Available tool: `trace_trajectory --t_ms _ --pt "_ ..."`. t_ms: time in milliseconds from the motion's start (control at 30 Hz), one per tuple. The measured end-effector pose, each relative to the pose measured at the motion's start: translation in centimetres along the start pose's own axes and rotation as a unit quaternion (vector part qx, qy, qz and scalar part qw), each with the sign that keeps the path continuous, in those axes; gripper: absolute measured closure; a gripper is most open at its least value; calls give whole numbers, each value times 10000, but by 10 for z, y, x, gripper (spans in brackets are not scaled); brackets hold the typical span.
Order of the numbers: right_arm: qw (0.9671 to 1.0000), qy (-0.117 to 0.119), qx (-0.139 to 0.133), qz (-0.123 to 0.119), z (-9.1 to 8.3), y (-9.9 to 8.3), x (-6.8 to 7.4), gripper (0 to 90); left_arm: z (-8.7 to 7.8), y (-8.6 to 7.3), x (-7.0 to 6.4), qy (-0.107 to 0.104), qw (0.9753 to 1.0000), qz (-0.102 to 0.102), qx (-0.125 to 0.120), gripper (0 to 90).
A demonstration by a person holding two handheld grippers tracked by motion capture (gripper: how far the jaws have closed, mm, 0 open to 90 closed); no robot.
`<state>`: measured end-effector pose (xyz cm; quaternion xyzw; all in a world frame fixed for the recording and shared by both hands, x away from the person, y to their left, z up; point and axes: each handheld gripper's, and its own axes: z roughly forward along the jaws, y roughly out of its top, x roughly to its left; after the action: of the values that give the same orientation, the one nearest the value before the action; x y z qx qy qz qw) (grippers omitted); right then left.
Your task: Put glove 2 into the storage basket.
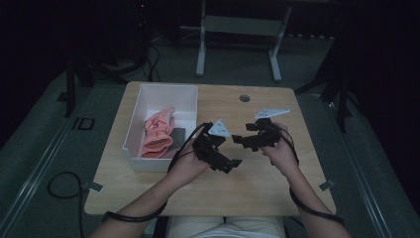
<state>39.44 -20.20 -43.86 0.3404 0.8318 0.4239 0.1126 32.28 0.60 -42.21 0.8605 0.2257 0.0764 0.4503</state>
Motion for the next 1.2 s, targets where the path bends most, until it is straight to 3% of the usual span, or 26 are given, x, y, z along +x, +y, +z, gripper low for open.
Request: trace_trajectory --t_ms 233,467,567,767,1067,1200 --pt "9999 29 131 -89 5 -28 -1 193 22 -10 -16 -207 9994 226 154 17" --pt "9995 0 238 -225 13 -51 -1 181 45 -27 -29 -239 9984 434 277 17" --pt "9993 13 318 -185 17 -62 -2 171 59 -38 -31 -205 9971 560 467 17" --pt "9990 -28 424 -106 23 -83 -5 162 75 -56 -31 -300 9964 501 619 17" --pt "9990 -255 374 -68 28 -111 -6 163 87 -79 -31 -312 9972 449 515 17" --pt "9985 -311 432 -86 29 -120 -8 162 91 -88 -32 -302 9968 452 585 17"
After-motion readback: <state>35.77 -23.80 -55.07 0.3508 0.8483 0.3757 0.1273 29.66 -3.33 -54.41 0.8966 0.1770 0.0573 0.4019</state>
